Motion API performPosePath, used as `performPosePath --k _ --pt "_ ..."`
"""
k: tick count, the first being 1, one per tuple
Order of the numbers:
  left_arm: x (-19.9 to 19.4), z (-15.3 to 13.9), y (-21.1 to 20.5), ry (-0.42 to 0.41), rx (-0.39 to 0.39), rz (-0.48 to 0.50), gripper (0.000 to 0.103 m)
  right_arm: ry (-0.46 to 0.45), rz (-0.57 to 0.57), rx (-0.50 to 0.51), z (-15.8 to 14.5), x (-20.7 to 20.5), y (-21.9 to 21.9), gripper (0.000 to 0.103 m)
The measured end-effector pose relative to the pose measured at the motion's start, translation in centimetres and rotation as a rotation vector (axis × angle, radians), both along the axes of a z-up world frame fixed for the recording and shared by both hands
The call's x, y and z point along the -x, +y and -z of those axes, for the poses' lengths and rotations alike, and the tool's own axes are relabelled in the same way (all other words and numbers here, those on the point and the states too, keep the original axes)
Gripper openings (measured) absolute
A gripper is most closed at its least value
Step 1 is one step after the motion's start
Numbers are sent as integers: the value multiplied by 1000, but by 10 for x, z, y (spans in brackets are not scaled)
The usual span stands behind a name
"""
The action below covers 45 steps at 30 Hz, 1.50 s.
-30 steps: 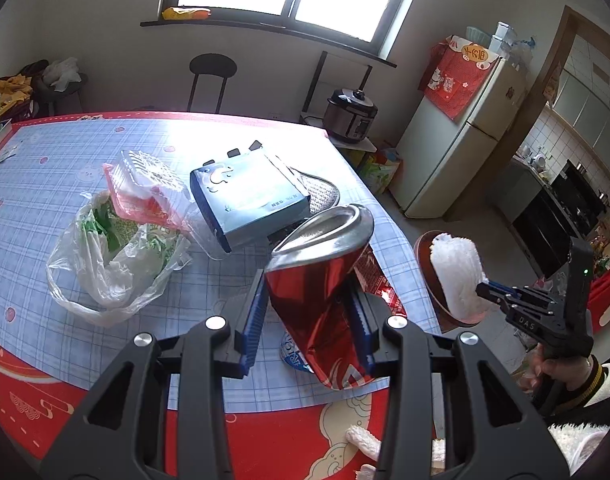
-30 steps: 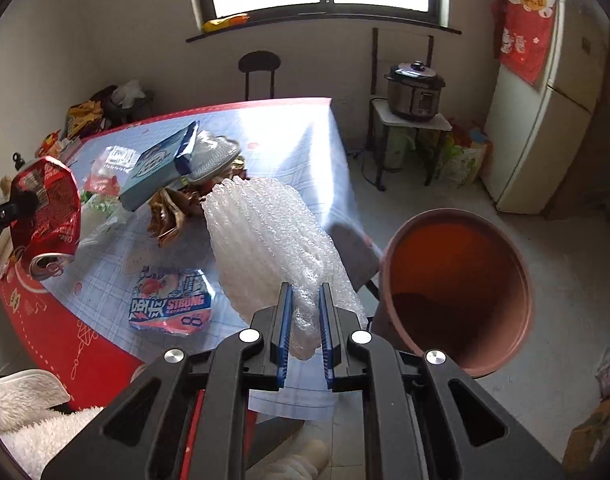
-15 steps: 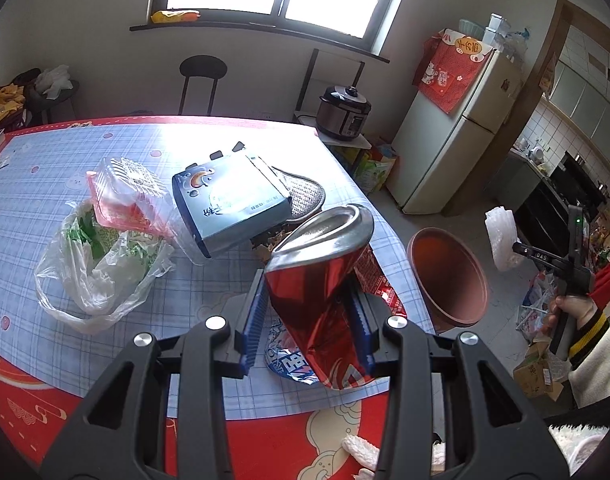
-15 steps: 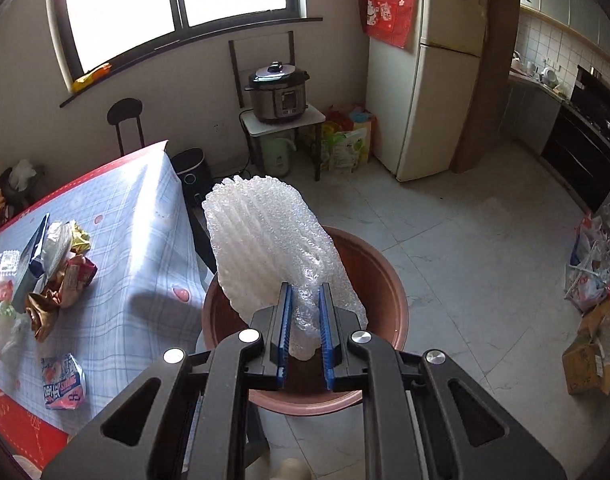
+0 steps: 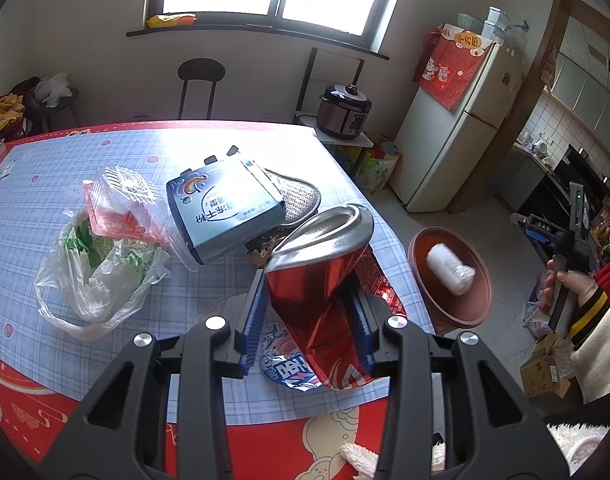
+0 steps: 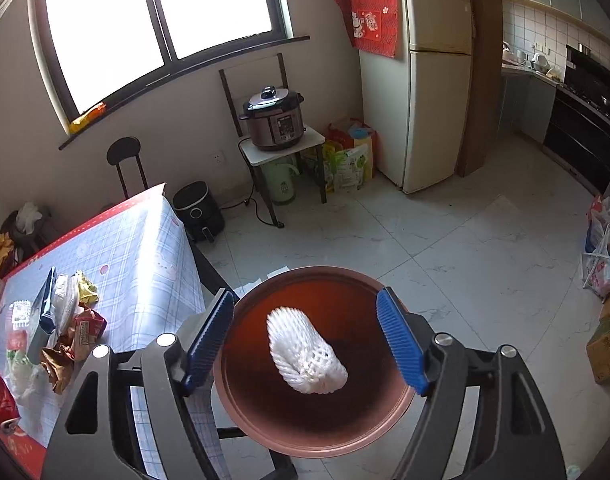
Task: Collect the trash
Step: 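Move the left tool over the bin and release the red can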
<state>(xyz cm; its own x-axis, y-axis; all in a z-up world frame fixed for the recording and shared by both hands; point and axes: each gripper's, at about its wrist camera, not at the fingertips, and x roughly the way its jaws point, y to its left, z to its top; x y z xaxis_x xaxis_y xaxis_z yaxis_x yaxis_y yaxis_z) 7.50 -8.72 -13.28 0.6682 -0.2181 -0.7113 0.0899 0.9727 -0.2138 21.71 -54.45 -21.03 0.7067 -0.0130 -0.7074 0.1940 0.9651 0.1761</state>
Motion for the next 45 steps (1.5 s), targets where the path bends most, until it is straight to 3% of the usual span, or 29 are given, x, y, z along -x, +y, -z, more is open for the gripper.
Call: performPosePath --k 3,6,17,29,34,35,36,37,41,45 --pt "-6 -1 -11 -6 -6 40 40 -31 29 -10 -9 17 -3 90" --pt "-15 -3 -23 -11 -10 84 40 -42 21 -9 -16 38 -2 97" --pt "-60 -4 -104 -32 0 286 40 -50 163 3 -20 132 -29 97" --pt "-124 36 -264 16 -11 509 40 4 361 20 -7 218 -90 97" --pt "-148 46 -318 4 -20 570 42 26 404 12 2 231 -103 97" --pt "-151 45 -327 0 -30 580 54 28 404 12 2 231 -104 97" --pt "-154 43 -332 -9 -33 584 75 27 402 14 3 230 -103 97" --pt "-154 39 -334 -32 -23 581 82 25 398 17 3 229 -102 97" --pt "-152 20 -322 -71 -2 563 90 3 367 21 -2 225 -94 97" --pt "-141 5 -278 -79 30 511 95 -24 329 14 -9 214 -78 97"
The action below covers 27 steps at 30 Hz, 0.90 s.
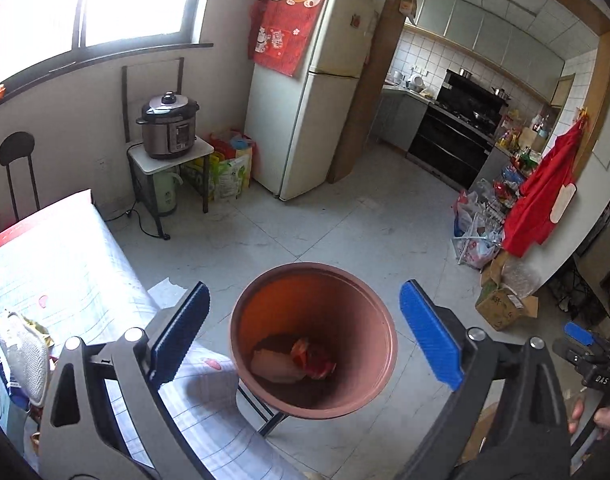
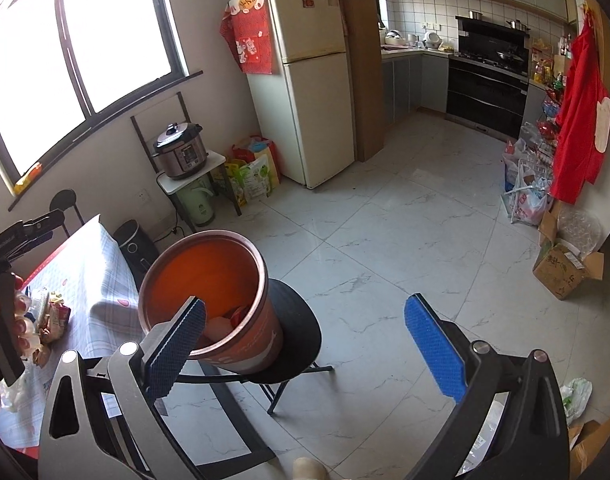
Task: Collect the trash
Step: 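Move the left tool over the bin and release the red can, then grasp the plastic bag of greens by its handle with the left tool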
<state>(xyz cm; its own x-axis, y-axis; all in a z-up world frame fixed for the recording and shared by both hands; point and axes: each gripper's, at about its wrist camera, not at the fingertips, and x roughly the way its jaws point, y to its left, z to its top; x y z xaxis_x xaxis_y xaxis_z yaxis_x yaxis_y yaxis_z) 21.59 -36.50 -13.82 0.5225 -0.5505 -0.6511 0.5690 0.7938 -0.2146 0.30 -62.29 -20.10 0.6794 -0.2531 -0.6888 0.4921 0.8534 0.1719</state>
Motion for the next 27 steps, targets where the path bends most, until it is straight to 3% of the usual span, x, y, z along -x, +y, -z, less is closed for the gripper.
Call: performPosePath --k 7,16,23,27 --pt "37 -26 114 -49 -13 -163 97 -47 -116 -14 -13 -32 45 97" --pt "99 -49 303 -88 -46 -520 97 -41 -345 -20 -25 -96 139 97" --pt "164 -43 431 -50 -33 -767 97 -35 -537 -11 -43 -139 235 97" --pt "197 -27 483 -10 -8 -867 97 -16 -633 -21 -47 -156 288 97"
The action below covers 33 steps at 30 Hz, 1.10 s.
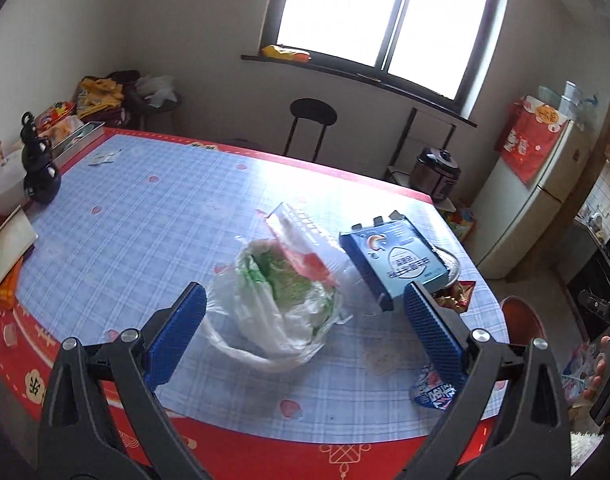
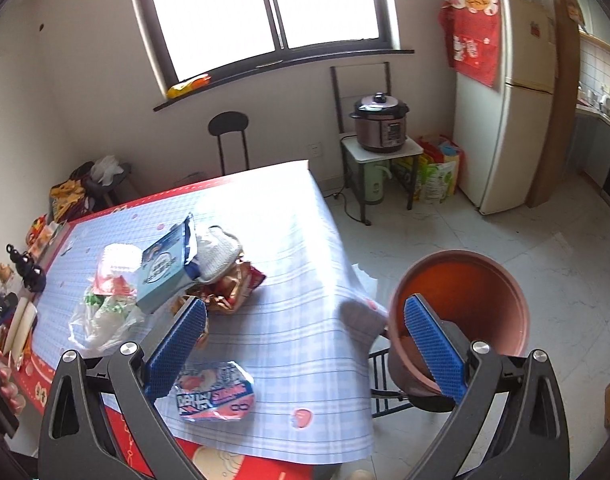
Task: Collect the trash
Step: 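Grasp the plastic bag of greens by its handle with the left tool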
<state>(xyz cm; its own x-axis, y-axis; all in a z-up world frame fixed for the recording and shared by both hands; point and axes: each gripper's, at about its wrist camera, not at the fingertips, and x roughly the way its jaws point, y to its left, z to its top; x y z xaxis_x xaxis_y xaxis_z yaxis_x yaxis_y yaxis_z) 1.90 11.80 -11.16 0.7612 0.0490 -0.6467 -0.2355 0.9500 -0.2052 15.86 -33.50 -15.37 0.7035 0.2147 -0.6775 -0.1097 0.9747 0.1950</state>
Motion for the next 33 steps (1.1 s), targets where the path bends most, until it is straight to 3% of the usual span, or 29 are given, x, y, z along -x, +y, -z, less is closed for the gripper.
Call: performPosePath --k 6,12,18,29,31,33 --pt "14 38 40 55 91 -32 96 13 -88 18 -5 -10 63 97" --pt "-17 88 55 134 228 12 96 41 -106 44 -5 -13 98 97" --pt "-63 128 63 183 366 41 97 73 -61 72 -2 -11 107 97" --pt "-116 179 54 284 406 137 97 121 -11 120 13 -10 128 97" --pt "-118 181 54 282 407 154 81 130 -27 130 16 -13 138 97" --pt "-117 183 56 290 409 177 52 136 -54 141 20 -18 152 97"
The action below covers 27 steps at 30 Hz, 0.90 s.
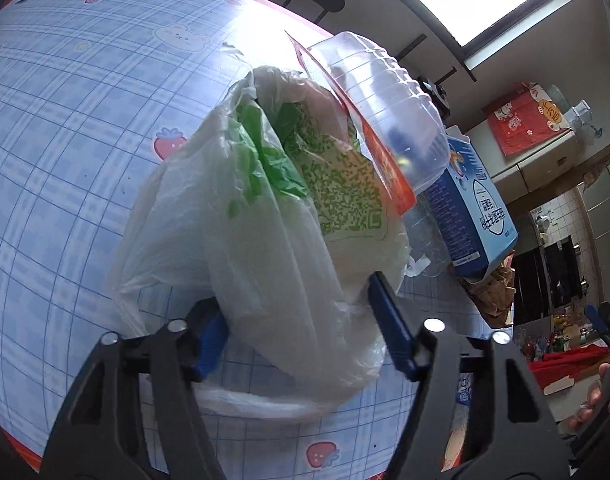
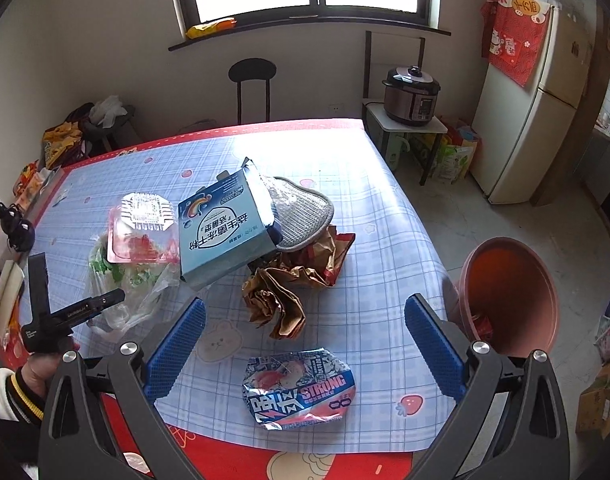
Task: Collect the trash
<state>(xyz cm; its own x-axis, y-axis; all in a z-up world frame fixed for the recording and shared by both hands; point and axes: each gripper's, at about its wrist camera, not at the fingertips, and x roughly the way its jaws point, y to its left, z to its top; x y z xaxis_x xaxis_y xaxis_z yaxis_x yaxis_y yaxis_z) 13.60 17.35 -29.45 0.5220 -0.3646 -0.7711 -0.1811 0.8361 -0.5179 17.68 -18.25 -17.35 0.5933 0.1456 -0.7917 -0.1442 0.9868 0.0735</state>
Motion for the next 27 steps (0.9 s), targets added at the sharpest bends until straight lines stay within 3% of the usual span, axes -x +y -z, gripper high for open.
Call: performPosePath --k 3,5,10,16,23,27 --pt "9 -3 6 -11 -13 10 33 12 -69 11 6 -10 30 97" --pt "17 -8 13 -20 -34 5 27 19 -141 11 10 -18 57 97" --pt "45 -17 49 -23 -54 -74 23 5 -379 41 22 -32 146 97" --pt "90 -28 108 -32 -96 -205 22 -11 -604 166 53 -43 245 97" --pt "128 -41 167 -51 -137 -317 22 15 -677 349 100 -61 324 97" --pt "137 -42 185 -69 -116 -346 22 29 -575 298 102 -89 336 97"
